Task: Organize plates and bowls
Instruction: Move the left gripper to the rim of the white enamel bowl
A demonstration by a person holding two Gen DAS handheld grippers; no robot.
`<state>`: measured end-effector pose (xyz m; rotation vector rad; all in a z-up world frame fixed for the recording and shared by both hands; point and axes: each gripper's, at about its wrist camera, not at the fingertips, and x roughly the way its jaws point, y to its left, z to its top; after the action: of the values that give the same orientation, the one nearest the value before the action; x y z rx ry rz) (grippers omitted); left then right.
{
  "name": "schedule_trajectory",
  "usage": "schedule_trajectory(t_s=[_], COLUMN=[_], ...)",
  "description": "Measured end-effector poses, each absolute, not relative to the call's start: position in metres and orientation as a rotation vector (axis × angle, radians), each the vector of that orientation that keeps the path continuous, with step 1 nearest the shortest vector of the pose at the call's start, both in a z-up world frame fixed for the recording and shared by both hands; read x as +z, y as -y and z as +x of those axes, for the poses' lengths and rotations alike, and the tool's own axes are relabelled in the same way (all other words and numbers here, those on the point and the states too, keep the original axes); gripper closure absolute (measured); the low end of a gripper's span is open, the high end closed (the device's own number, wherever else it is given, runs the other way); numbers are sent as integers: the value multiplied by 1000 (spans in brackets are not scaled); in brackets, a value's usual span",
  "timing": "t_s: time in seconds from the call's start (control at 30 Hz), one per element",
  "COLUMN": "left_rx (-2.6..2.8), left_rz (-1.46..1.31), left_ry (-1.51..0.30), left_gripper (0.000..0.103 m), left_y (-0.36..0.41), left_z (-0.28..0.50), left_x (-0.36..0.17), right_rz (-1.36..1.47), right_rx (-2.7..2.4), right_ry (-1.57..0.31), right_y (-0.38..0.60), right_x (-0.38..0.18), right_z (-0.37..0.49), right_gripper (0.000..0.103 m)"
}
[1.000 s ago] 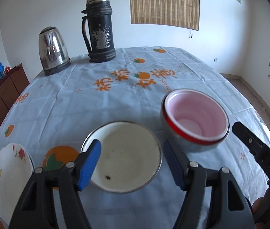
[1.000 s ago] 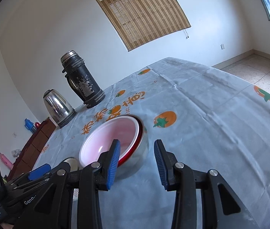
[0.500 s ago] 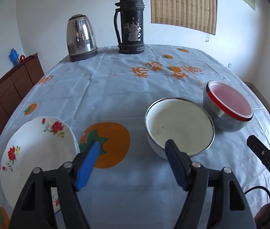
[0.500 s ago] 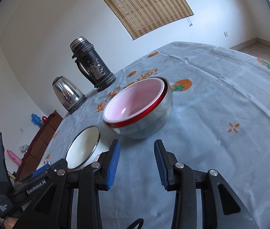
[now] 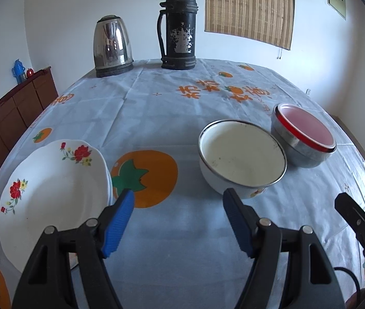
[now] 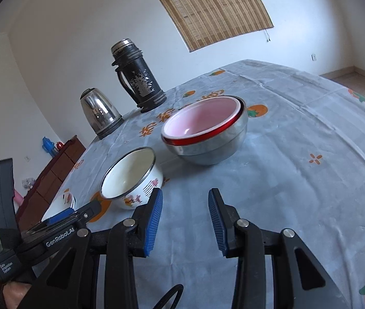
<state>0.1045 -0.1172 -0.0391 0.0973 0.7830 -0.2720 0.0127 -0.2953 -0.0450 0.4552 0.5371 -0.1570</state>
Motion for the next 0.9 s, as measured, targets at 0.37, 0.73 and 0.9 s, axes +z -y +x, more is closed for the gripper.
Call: schedule_trajectory(t_s=[0.37, 0.73, 0.9], left_rx=[-250, -283, -289], left_rz=[102, 81, 54], left_ry=[-785, -805, -775], left_gripper=[31, 31, 31], left_y=[108, 102, 102], left_z=[110, 126, 136], left_x=[-43, -43, -30], right_rz=[318, 323, 400], right_rx=[-118, -97, -53], right_ry=[-512, -530, -576], right_y=[259, 267, 278], right_x=[-18, -27, -38], right_z=[5, 18, 31], right_gripper=[40, 37, 37])
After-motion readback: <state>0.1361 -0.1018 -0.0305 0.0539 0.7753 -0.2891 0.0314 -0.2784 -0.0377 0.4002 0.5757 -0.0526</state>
